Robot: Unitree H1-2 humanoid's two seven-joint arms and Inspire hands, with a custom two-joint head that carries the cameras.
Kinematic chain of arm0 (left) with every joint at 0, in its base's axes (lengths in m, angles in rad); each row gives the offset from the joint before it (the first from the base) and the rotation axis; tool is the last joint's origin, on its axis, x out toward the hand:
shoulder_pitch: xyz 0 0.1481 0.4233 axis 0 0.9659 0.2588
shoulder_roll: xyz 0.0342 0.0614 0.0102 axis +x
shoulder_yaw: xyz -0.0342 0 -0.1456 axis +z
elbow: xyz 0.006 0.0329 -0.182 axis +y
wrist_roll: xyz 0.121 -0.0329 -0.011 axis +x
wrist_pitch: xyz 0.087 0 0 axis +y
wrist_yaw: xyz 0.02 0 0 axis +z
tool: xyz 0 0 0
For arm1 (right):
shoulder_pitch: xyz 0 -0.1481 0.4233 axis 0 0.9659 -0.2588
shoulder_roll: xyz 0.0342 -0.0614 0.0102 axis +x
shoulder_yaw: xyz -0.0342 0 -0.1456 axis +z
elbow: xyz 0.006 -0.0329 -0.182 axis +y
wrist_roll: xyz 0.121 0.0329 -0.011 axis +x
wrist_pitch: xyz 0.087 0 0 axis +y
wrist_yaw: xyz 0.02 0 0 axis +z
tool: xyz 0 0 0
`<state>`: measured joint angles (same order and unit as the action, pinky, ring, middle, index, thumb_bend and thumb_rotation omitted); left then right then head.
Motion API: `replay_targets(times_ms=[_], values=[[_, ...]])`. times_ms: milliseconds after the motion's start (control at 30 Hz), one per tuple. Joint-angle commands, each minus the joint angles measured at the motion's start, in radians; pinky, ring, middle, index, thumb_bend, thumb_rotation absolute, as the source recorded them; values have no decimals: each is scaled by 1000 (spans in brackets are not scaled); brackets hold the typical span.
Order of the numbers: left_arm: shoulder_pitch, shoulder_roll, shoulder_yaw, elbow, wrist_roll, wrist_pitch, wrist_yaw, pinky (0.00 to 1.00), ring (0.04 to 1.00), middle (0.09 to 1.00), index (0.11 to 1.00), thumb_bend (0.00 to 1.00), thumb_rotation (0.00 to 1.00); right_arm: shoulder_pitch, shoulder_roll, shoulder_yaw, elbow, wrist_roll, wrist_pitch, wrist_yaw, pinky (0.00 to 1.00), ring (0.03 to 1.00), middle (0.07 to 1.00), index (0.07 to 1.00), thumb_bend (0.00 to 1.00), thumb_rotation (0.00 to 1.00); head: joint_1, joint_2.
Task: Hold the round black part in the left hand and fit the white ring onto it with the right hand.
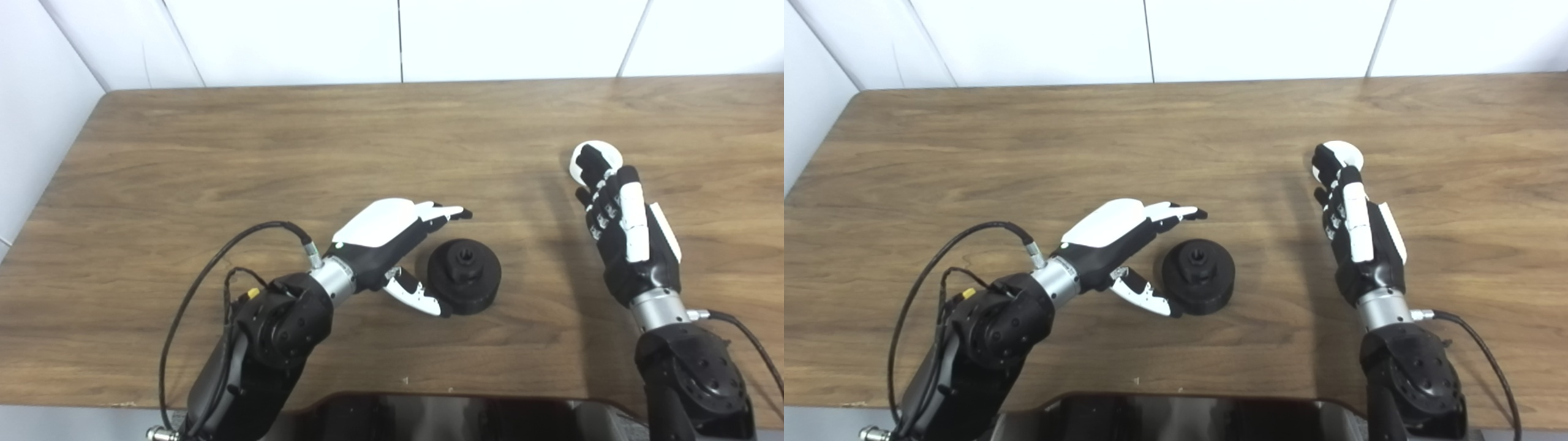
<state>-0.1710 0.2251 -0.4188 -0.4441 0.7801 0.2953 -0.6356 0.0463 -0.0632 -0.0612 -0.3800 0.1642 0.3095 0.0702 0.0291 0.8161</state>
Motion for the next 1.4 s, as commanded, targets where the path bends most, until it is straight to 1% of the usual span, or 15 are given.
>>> replay_targets(times_ms=[0, 267, 367, 533, 700, 933, 1167, 1367], values=[[-41, 3, 8, 7, 13, -8, 20, 843, 974, 931, 916, 996, 198, 12, -15, 2, -36, 10, -5, 12, 1000, 1000, 946, 914, 586, 960, 0, 1], [-54, 5, 12, 58, 30, -12, 42, 854, 991, 935, 889, 1000, 198, 15, -23, 4, -47, 9, 2, 17, 1000, 1000, 951, 918, 591, 977, 4, 3], [-60, 13, 8, 77, 40, -20, 44, 856, 997, 942, 885, 1000, 227, 15, -23, 4, -53, 11, 12, 16, 1000, 1000, 951, 917, 591, 978, 4, 4], [-65, 21, 7, 100, 52, -32, 46, 844, 997, 949, 874, 1000, 257, 16, -23, 6, -52, 13, 4, 19, 1000, 1000, 950, 919, 582, 984, 5, 5], [-68, 24, 7, 111, 53, -36, 49, 838, 993, 952, 859, 1000, 254, 18, -28, 6, -51, 16, -2, 25, 1000, 1000, 955, 924, 576, 996, 6, 7], [-66, 26, 8, 99, 28, -29, 30, 865, 1000, 961, 843, 1000, 270, 17, -28, -3, -53, 26, 0, 28, 1000, 1000, 958, 925, 576, 996, 8, 11], [-74, 30, -5, 81, 23, -23, -10, 878, 1000, 968, 822, 1000, 282, 14, -33, -7, -57, 34, 8, 30, 1000, 1000, 967, 937, 572, 1000, 9, 14], [-81, 25, -7, 70, 4, 7, -58, 880, 1000, 979, 824, 1000, 300, 13, -35, -12, -60, 32, 10, 24, 1000, 1000, 965, 932, 575, 1000, 11, 19]])
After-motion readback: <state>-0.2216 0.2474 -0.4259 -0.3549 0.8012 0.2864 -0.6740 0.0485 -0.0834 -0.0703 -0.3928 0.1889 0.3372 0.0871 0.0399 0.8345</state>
